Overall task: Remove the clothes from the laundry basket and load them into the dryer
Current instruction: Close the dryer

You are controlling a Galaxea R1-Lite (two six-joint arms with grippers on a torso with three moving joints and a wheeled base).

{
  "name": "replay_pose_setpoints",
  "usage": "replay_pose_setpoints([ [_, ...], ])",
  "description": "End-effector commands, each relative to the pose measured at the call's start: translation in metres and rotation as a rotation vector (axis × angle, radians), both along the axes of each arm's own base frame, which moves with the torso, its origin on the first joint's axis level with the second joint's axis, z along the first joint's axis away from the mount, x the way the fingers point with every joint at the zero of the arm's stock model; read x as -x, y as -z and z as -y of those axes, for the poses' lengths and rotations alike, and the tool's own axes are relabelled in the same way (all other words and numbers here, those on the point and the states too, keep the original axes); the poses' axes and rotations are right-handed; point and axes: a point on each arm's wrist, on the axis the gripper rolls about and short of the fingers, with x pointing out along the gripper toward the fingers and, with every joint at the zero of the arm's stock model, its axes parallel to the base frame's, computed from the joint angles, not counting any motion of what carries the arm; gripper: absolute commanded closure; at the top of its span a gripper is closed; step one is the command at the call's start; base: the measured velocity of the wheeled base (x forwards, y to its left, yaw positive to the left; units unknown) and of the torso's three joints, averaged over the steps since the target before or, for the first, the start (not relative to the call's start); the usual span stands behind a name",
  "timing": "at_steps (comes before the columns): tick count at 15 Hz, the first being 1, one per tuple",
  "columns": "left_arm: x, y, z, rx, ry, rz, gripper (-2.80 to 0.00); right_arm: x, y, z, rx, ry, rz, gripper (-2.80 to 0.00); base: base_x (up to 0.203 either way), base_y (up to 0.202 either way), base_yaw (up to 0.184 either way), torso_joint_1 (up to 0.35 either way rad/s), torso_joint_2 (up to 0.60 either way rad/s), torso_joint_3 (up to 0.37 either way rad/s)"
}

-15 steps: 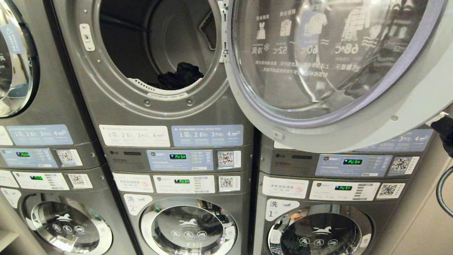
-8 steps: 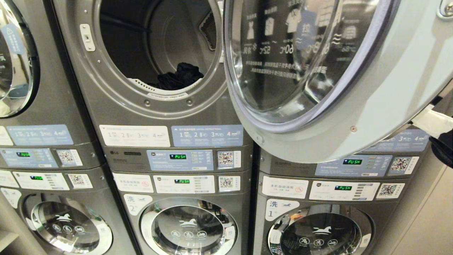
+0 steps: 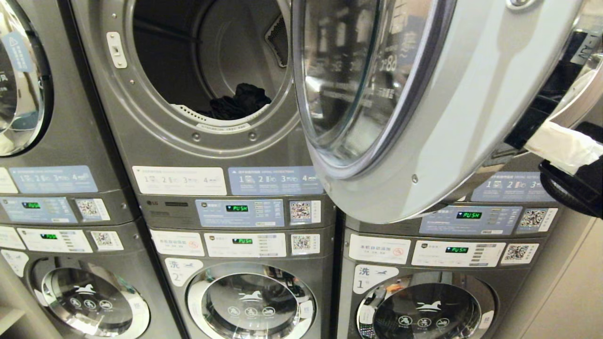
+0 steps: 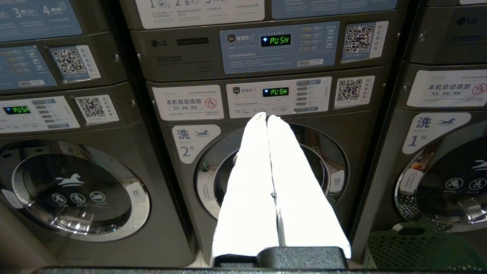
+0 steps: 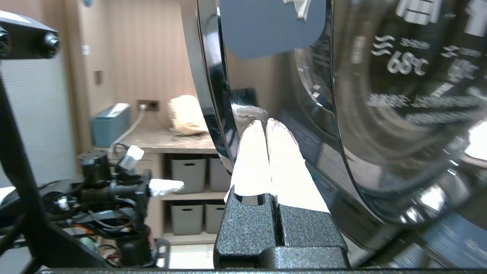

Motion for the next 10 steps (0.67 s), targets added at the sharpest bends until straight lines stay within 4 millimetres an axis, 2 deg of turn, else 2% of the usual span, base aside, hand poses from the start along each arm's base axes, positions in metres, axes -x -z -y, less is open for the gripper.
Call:
replay_pose_setpoints([
  [1,0.0,0.0,0.0,0.0,0.0,-0.001,0.0,-0.01,0.002,-0.014,0.008,-0.052,-0.01,0.0,0.0,0.0,0.0,0.0,0.0,0.0],
  [7,0.0,0.0,0.0,0.0,0.0,-0.001,0.0,-0.034,0.003,-0.064,0.026,-0.164,0.032,0.0,0.0,0.0,0.0,0.0,0.0,0.0],
  [10,0.0,0.0,0.0,0.0,0.0,-0.001,0.0,-0.048,0.006,-0.093,0.022,-0.156,0.038,0.0,0.0,0.0,0.0,0.0,0.0,0.0],
])
